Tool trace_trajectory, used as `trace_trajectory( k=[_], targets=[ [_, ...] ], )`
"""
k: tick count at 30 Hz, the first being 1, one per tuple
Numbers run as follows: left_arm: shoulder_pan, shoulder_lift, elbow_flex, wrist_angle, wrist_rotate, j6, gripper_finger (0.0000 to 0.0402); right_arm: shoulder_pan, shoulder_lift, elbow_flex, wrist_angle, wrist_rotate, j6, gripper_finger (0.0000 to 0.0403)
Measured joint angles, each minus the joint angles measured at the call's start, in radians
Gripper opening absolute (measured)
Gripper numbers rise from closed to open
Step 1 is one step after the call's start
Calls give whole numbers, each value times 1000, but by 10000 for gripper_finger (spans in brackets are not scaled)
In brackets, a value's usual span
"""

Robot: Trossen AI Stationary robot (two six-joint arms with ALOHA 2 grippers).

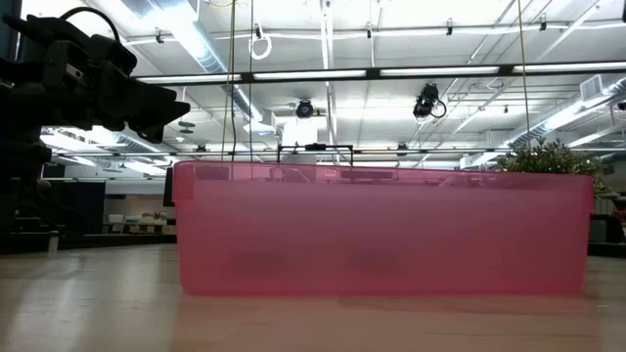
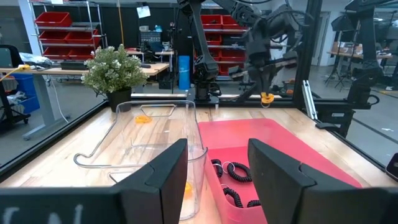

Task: Sort spring keychains
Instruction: Put the bottom yellow spring keychain into the transparent bin

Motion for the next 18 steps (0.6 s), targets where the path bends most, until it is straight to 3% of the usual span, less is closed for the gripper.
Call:
trace_trajectory(
  k=[7,13,18],
  targets=[
    [0,0,0,0,0,0,172,-40,0,0,165,153,-188,1],
    [0,0,0,0,0,0,172,-145,0,1,410,114,-434,1],
    [0,0,0,0,0,0,172,-227,0,2,507,68,-550,1]
  ],
)
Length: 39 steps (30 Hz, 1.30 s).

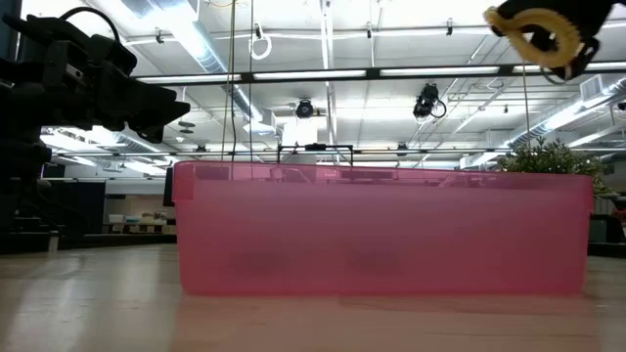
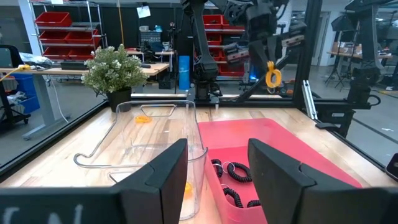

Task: Sort spring keychains
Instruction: Put the bottom yellow spring keychain into the transparent bin

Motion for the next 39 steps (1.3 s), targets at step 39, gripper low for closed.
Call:
trace_trajectory(
  k=[39],
  targets=[
    [0,0,0,0,0,0,172,-366,14,217,-88,-105,-304,1]
  ],
)
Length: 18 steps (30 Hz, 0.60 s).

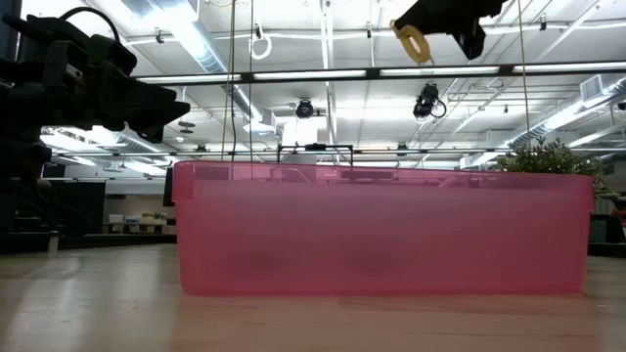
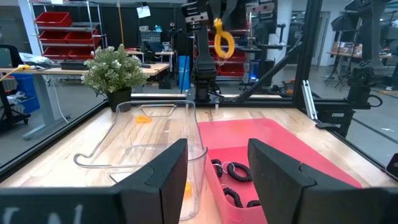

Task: Sort spring keychains
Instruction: Put the bottom yellow spring keychain into the transparent bin

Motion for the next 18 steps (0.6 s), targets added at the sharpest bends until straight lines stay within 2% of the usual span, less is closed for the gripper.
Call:
trace_trajectory(
  k=[5,10,18],
  targets=[
    [0,0,0,0,0,0,172,-20,52,0,27,-7,-10,1],
    [0,0,0,0,0,0,172,-50,110,0,121,-88,-38,1],
    [0,0,0,0,0,0,172,-89,118,-1,169,-105,-51,1]
  ],
)
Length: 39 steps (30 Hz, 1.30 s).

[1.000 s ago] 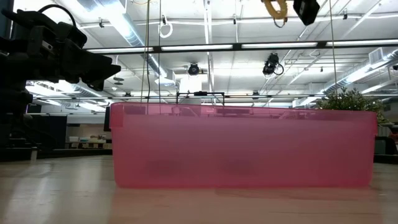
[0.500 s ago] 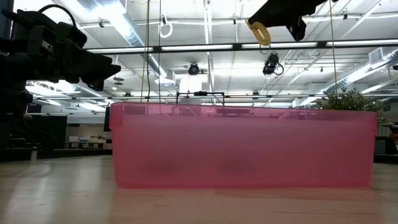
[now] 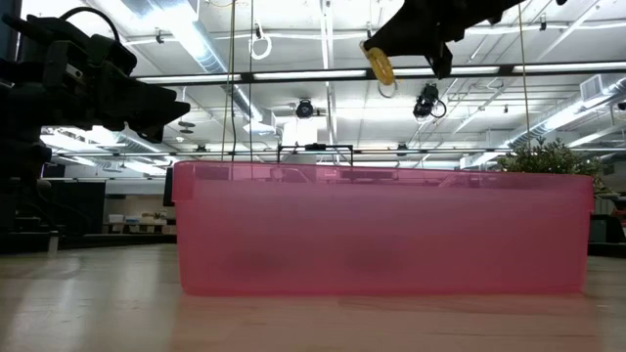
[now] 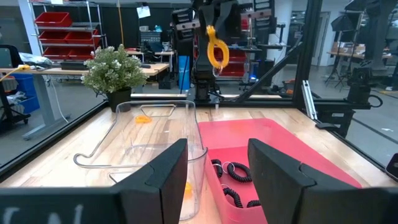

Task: Sort spring keychains
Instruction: Put the bottom yellow spring keychain into the transparent bin

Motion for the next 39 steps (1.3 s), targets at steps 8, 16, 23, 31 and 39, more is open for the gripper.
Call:
trace_trajectory(
  k=[8,16,23,31,39],
  targets=[
    [0,0,0,0,0,0,172,-24,12,0,16,-22,-18,1],
    [0,0,0,0,0,0,172,-53,84,0,125,11,-76,1],
    [0,0,0,0,0,0,172,-105,122,0,159,-7,-101,1],
    [0,0,0,0,0,0,172,-153,117,0,167,-8,-135,1],
    [0,0,0,0,0,0,172,-186,117,0,168,-8,-145,1]
  ],
)
